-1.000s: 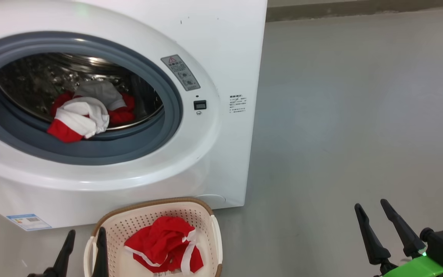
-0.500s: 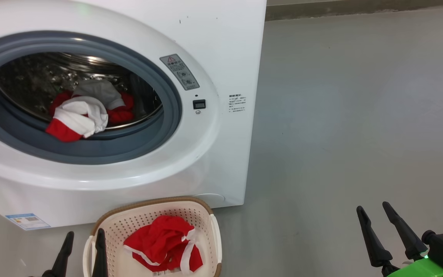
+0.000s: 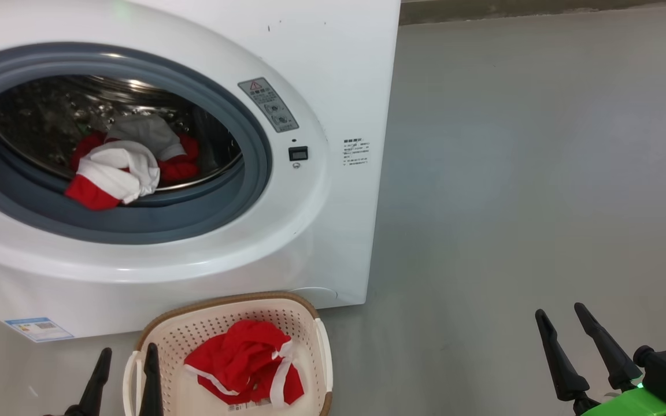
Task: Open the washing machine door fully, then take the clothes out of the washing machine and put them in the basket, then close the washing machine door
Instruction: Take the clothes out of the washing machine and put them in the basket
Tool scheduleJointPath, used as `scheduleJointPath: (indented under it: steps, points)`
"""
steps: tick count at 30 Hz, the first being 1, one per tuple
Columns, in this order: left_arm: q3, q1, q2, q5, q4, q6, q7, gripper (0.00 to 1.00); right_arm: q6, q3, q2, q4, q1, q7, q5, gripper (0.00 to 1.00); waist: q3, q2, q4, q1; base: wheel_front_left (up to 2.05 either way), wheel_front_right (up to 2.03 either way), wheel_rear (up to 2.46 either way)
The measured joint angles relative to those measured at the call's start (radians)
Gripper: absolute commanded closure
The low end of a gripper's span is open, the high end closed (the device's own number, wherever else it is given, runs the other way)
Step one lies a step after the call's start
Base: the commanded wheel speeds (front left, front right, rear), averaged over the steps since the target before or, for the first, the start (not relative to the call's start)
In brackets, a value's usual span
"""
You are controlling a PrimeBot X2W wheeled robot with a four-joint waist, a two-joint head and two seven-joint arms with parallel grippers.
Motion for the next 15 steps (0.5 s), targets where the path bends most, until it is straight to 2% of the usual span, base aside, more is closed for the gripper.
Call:
scheduleJointPath:
  steps: [6,15]
  points:
    - [-0.003,-0.048,0.000,0.022,0.050,0.000,0.000,0.00,0.000,0.000,0.001,-0.001,-0.003,0.000,0.000,0.00,0.018,0.0000,0.003,0.0000,0.00,0.00,0.00]
    - [-0.010,-0.290,0.005,0.096,0.198,0.009,0.000,0.00,0.000,0.012,0.007,-0.011,-0.061,0.000,0.000,0.00,0.089,0.0000,0.007,0.0000,0.00,0.00,0.00]
